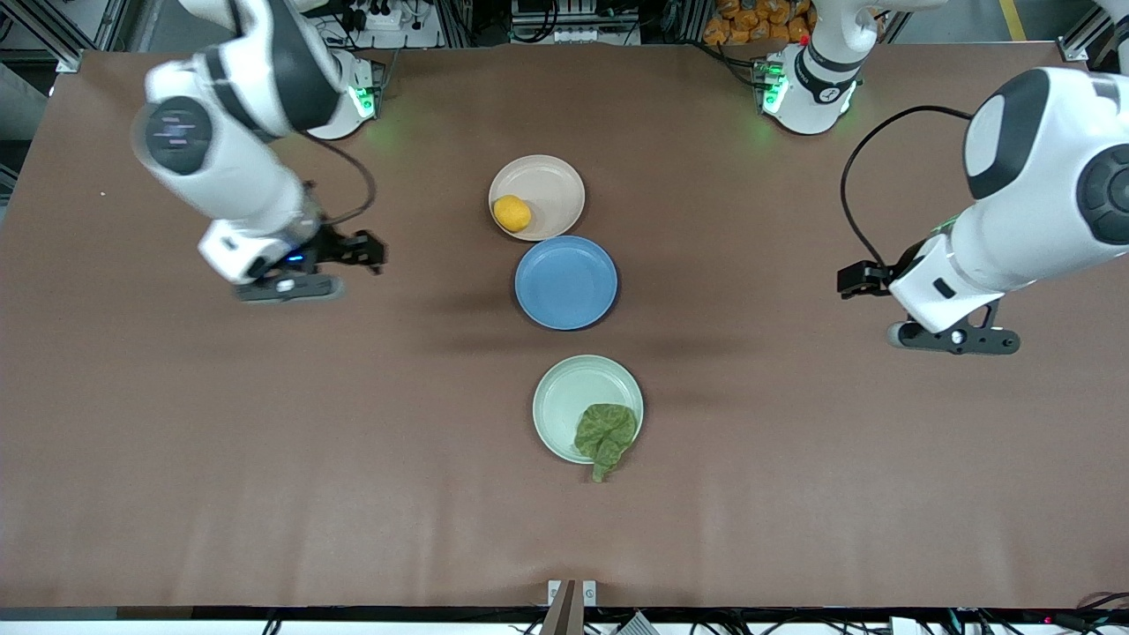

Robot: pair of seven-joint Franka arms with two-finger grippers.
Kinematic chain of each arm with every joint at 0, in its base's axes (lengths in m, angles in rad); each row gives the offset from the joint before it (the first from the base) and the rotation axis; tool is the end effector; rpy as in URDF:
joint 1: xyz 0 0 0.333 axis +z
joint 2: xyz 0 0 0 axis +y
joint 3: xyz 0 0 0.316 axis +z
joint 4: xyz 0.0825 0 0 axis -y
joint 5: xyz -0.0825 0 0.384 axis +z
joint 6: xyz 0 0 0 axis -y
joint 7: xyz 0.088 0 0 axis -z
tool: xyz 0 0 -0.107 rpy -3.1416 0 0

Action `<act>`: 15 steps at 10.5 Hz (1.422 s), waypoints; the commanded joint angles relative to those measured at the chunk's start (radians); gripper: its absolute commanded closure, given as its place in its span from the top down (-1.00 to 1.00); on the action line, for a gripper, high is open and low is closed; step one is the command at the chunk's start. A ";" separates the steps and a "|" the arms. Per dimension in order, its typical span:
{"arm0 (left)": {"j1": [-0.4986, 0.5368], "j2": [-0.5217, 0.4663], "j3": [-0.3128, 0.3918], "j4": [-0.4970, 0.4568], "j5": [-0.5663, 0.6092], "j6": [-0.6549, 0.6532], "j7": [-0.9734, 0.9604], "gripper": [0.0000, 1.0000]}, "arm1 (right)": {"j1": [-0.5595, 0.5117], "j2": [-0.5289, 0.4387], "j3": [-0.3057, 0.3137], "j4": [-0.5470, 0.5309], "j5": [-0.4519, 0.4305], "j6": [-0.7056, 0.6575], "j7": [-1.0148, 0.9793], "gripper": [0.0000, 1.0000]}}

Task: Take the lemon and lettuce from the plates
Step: 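Lower the right gripper to the lemon while the left gripper lowers to the lettuce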

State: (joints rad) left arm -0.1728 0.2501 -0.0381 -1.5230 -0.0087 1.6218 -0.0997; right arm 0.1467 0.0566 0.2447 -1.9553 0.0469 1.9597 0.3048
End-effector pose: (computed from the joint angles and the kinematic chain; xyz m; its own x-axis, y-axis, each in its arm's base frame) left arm 0.6083 -0.1287 0.5035 0.9825 -0.1084 -0.1516 -0.1092 -0.9940 0.0029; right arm 0.5216 0.2167 0.4441 0.9955 0.0687 -0.0656 0.0663 -0.9971 -0.0382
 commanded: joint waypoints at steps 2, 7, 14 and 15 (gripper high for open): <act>-0.129 0.147 0.004 0.026 -0.013 0.142 -0.067 1.00 | 0.036 -0.012 0.152 -0.192 -0.005 0.169 0.056 1.00; -0.246 0.342 0.003 0.041 -0.014 0.487 -0.417 1.00 | 0.143 0.130 0.278 -0.229 -0.180 0.272 0.333 1.00; -0.309 0.442 0.003 0.040 -0.020 0.841 -0.505 1.00 | 0.244 0.311 0.320 -0.258 -0.406 0.419 0.635 1.00; -0.309 0.478 0.003 0.041 -0.019 0.928 -0.506 1.00 | 0.261 0.327 0.321 -0.258 -0.418 0.426 0.663 1.00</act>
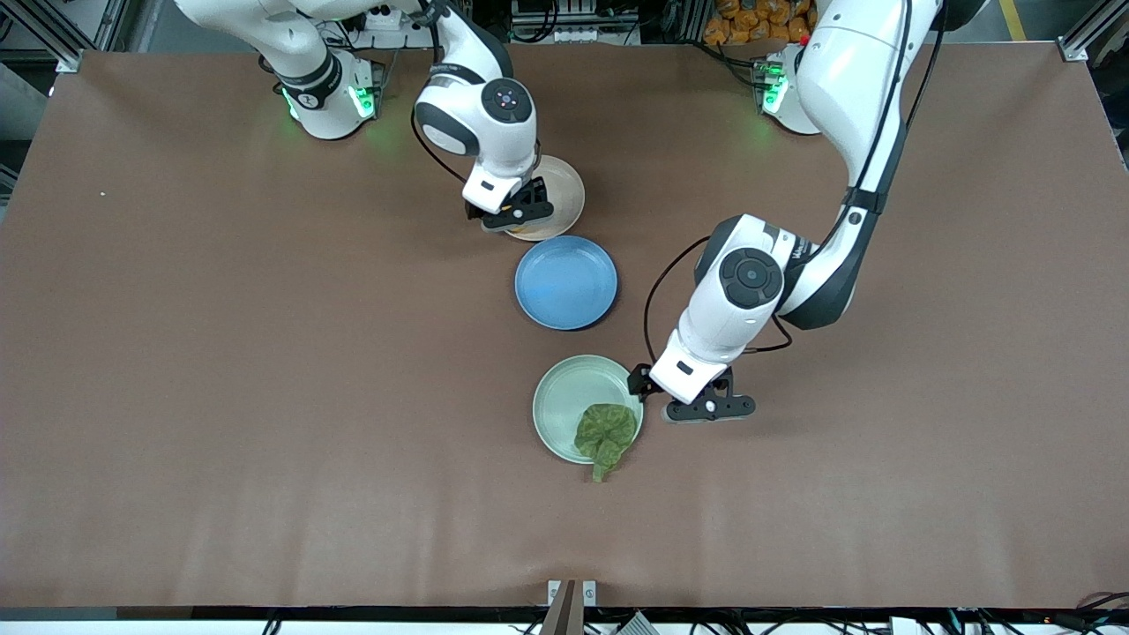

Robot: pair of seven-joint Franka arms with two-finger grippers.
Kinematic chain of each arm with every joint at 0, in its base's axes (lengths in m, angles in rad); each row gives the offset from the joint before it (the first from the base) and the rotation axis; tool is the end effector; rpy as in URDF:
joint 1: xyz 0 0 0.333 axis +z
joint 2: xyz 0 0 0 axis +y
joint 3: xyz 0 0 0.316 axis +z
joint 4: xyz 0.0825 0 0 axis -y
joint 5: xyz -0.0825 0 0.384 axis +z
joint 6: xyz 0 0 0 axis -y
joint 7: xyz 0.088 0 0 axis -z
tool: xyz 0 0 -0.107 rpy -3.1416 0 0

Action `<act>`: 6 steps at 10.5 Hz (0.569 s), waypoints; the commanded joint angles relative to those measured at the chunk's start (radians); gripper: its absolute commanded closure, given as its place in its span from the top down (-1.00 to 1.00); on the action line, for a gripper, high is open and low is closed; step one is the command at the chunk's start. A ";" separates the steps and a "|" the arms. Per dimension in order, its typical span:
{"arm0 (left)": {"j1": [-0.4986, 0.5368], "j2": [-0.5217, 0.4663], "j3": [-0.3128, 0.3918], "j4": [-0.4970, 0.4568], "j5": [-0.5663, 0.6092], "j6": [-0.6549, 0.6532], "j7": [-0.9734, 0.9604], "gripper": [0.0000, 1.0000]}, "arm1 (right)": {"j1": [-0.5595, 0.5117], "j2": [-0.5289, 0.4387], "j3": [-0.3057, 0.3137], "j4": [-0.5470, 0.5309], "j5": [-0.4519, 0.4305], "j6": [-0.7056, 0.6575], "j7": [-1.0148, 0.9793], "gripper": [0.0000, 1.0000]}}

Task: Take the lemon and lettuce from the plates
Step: 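Lower the right gripper to the lemon while the left gripper lowers to the lettuce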

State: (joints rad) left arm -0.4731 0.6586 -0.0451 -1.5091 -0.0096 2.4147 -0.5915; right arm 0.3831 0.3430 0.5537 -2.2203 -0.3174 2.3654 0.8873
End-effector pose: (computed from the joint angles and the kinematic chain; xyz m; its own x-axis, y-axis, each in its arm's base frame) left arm 0.6407 -0.3584 0.3029 0.9773 0.1062 0.1833 0.0757 -0.9832 0.1659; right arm 0.3163 0.4308 0.2310 0.9602 0.2699 -0.0715 0.2764 -0.9551 0.1069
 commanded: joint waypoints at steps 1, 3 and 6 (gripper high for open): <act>-0.009 0.131 0.010 0.027 -0.016 0.279 -0.014 1.00 | 0.033 0.051 0.012 0.005 -0.080 0.020 0.113 1.00; -0.007 0.218 0.021 0.030 -0.013 0.511 0.001 1.00 | 0.054 0.085 0.014 0.007 -0.142 0.021 0.175 1.00; -0.002 0.259 0.051 0.076 -0.010 0.581 0.031 1.00 | 0.062 0.105 0.015 0.010 -0.195 0.020 0.213 0.58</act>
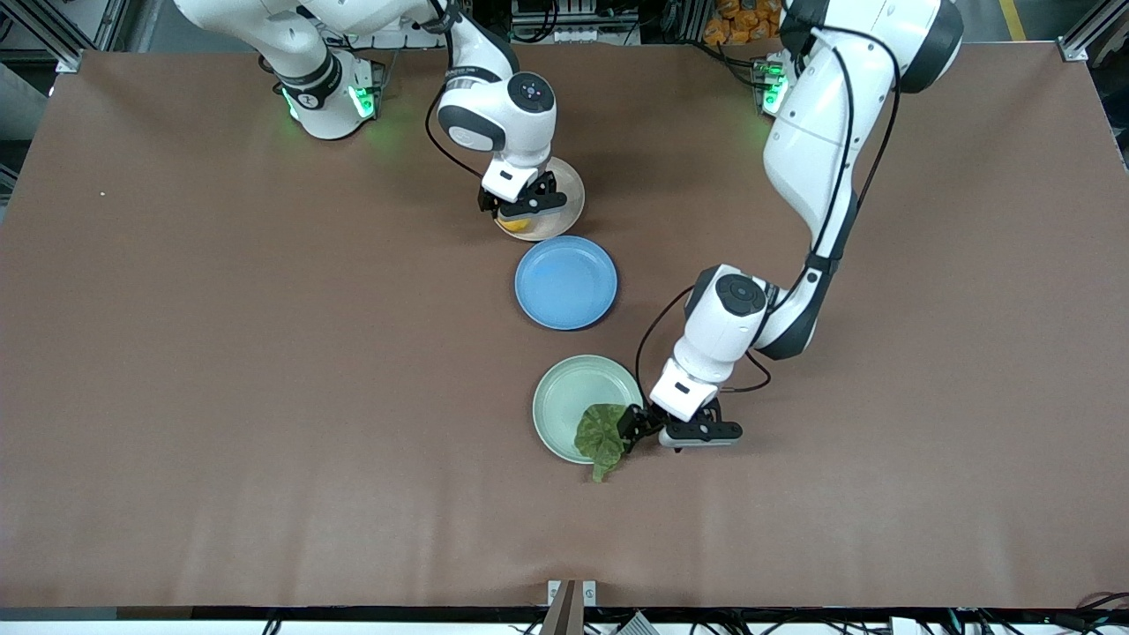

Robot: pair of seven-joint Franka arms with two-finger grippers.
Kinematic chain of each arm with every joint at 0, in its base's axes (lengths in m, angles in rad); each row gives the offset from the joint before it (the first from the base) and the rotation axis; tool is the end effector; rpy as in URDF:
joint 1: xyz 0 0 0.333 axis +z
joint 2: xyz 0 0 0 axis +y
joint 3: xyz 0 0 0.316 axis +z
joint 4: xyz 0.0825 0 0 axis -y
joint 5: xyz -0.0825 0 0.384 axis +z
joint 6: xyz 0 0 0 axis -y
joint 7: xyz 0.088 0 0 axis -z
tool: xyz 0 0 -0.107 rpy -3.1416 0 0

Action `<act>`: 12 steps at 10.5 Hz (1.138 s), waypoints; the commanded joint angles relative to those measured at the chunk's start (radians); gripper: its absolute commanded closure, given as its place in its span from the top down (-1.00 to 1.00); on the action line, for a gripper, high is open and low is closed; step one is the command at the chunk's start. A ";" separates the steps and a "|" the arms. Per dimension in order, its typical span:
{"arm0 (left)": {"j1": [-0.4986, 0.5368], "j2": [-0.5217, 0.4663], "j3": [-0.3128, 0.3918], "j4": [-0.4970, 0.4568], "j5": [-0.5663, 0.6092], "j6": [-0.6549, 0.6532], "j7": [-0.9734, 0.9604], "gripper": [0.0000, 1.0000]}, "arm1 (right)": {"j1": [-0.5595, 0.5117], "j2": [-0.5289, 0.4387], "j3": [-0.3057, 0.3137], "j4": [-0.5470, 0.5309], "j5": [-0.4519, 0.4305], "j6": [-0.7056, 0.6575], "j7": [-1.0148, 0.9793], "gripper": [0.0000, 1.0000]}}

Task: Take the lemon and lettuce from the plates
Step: 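Grasp the lemon with the right gripper while the left gripper grasps the lettuce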

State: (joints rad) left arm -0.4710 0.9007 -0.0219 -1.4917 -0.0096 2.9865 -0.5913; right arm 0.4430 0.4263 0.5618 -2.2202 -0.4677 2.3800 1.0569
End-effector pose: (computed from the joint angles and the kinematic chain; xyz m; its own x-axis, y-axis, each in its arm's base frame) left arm 0.6661 -0.3525 0.2003 0.8722 0.1885 0.4514 0.0322 -0.9429 0.3316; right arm 0.2795 0.4484 0.1955 0.9561 0.2883 -0.0525 0.2930 -0.9419 0.1640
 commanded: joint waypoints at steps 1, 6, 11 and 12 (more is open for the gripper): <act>-0.003 0.018 0.028 0.068 -0.010 0.023 0.047 1.00 | -0.001 0.022 0.007 0.013 -0.045 0.001 0.043 0.03; -0.053 0.021 0.027 0.068 -0.009 0.054 0.045 1.00 | -0.038 -0.009 0.029 0.039 -0.034 -0.036 0.031 -0.89; -0.126 0.033 0.027 0.057 -0.001 0.071 0.042 1.00 | -0.176 -0.151 0.081 0.036 0.086 -0.108 -0.140 -0.90; -0.141 0.052 0.027 0.062 -0.004 0.080 0.035 1.00 | -0.208 -0.197 0.078 0.037 0.159 -0.125 -0.246 -0.90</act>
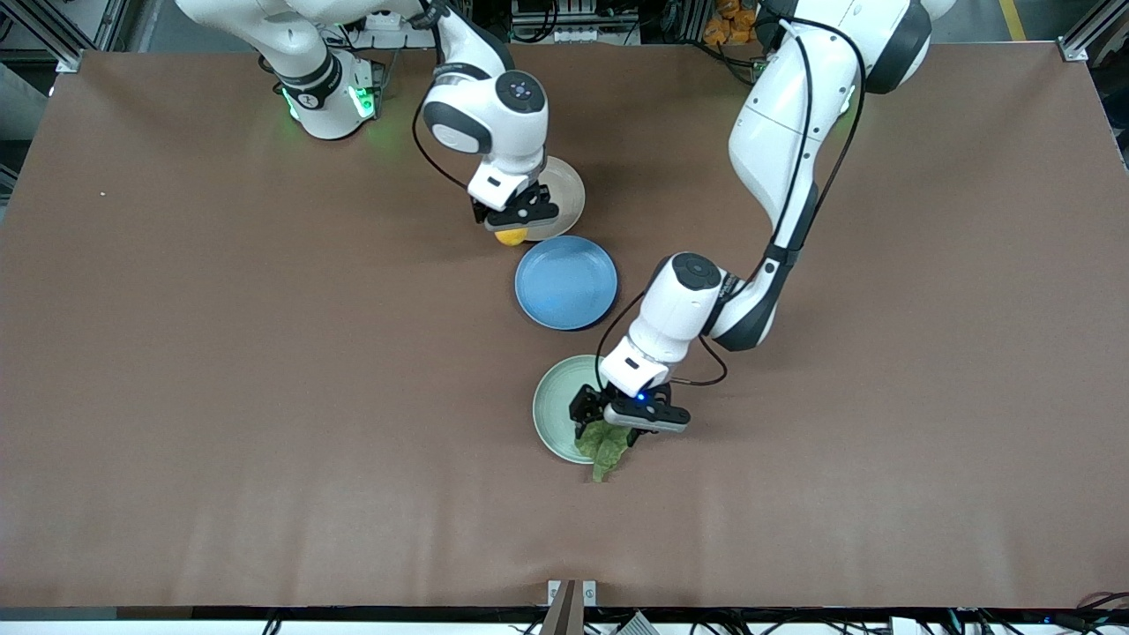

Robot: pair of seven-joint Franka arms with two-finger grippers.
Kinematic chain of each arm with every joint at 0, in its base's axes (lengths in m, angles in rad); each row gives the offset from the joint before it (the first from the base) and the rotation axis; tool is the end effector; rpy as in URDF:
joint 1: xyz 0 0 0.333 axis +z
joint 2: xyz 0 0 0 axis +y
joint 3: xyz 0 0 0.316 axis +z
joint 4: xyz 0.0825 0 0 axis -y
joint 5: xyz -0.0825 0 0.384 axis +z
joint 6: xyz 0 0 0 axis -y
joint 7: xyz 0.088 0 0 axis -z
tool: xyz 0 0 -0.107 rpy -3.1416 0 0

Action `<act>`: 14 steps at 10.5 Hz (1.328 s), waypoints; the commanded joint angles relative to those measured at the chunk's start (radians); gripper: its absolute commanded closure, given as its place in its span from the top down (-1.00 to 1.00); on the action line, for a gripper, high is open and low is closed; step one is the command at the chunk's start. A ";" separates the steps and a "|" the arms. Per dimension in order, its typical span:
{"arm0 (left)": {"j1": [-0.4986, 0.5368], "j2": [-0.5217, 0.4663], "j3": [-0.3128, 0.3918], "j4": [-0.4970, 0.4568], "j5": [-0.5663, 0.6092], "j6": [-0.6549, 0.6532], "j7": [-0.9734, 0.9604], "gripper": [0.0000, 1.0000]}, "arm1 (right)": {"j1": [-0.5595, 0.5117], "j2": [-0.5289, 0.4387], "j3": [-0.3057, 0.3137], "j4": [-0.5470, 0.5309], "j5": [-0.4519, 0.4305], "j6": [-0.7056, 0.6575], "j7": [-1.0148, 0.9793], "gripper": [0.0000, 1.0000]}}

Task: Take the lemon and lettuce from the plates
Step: 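Grasp the lemon with the right gripper while the left gripper grasps the lettuce, then carry the lemon off the plate with the right gripper onto the table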

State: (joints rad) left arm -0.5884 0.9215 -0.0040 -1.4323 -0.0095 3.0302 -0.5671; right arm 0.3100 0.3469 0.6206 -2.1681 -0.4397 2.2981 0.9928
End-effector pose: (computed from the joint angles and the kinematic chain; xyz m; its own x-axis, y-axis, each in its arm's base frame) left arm 0.6376 -0.4273 0.2176 0.8478 0.0897 0.5226 -0.1138 -0.9318 0.3446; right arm 0.3338 0.4342 0.2502 0.9715 0.2372 -0.0022 0.2345 -0.9588 0.1606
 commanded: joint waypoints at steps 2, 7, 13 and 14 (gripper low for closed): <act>-0.025 0.062 0.009 0.004 -0.009 0.085 0.006 1.00 | -0.130 -0.201 -0.010 -0.007 0.192 -0.150 -0.340 -0.90; -0.010 0.024 0.012 0.000 -0.010 0.081 0.001 1.00 | -0.161 -0.236 -0.336 0.071 0.228 -0.235 -0.710 -0.90; 0.002 0.054 0.044 0.016 -0.012 0.091 0.007 1.00 | -0.206 -0.148 -0.685 0.122 0.317 -0.097 -1.175 -0.88; 0.002 0.062 0.044 0.032 -0.012 0.093 0.007 1.00 | -0.219 -0.117 -0.699 0.123 0.317 -0.071 -1.181 -0.88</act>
State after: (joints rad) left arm -0.5774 0.9716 0.0305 -1.4197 -0.0095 3.1079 -0.5673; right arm 0.1117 0.1545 -0.0497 -2.0641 -0.1531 2.1685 -0.1364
